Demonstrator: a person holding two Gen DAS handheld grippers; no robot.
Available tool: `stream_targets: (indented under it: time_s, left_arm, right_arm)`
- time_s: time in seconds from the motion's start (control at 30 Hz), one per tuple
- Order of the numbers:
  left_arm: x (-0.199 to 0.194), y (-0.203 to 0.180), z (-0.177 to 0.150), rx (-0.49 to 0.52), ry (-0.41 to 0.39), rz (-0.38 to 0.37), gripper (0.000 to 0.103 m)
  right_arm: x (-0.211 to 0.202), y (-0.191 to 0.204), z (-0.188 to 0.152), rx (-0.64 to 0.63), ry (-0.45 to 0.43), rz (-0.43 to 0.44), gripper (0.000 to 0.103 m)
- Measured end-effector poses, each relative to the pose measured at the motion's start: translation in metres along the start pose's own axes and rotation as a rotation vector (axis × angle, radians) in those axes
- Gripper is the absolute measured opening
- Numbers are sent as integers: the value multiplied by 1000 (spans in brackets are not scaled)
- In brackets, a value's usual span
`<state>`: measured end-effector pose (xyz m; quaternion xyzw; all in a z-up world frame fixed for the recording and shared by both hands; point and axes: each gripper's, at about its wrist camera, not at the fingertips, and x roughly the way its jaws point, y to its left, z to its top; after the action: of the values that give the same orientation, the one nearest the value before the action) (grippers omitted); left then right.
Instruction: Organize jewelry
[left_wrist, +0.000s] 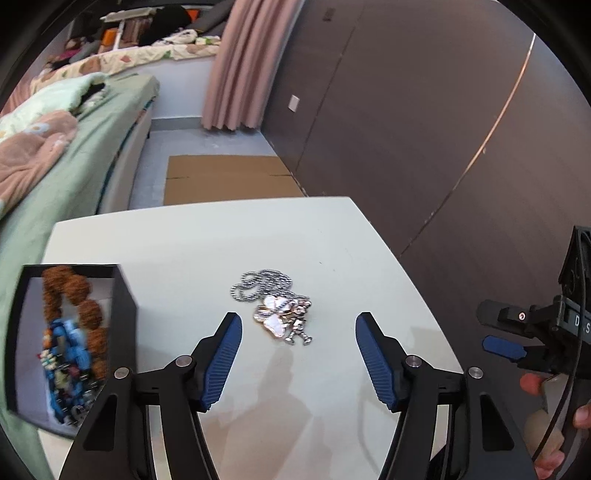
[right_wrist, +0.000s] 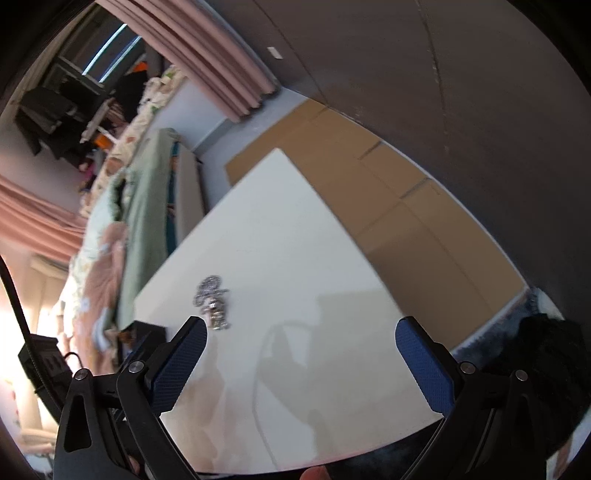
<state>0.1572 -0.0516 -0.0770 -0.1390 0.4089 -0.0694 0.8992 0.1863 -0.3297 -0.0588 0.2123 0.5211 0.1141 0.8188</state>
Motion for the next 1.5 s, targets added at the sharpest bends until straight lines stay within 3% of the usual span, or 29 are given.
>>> stream_targets:
  time_s: [0.3, 0.73, 0.87, 0.93, 1.2, 1.5]
  left_arm:
    - [40, -12, 3, 53, 57, 14, 39]
    - [69, -27, -4, 138, 77, 85, 32]
    - [67, -33, -12, 189, 78, 124, 29]
    - [67, -29, -14, 168, 104, 123, 17]
    - [54, -19, -18, 113, 113, 85, 15]
    - [12, -16, -11, 70, 20, 33, 13]
  right_arm:
    - [11, -9, 15, 34, 20, 3, 101]
    - [24, -9, 16, 54, 59, 16, 98]
    - [20, -11, 16, 57, 44, 6, 98]
    - [20, -12, 15, 61, 49, 8, 98]
    - [23, -7, 11, 42, 64, 10, 98]
    - [29, 5, 0, 20, 81, 14, 98]
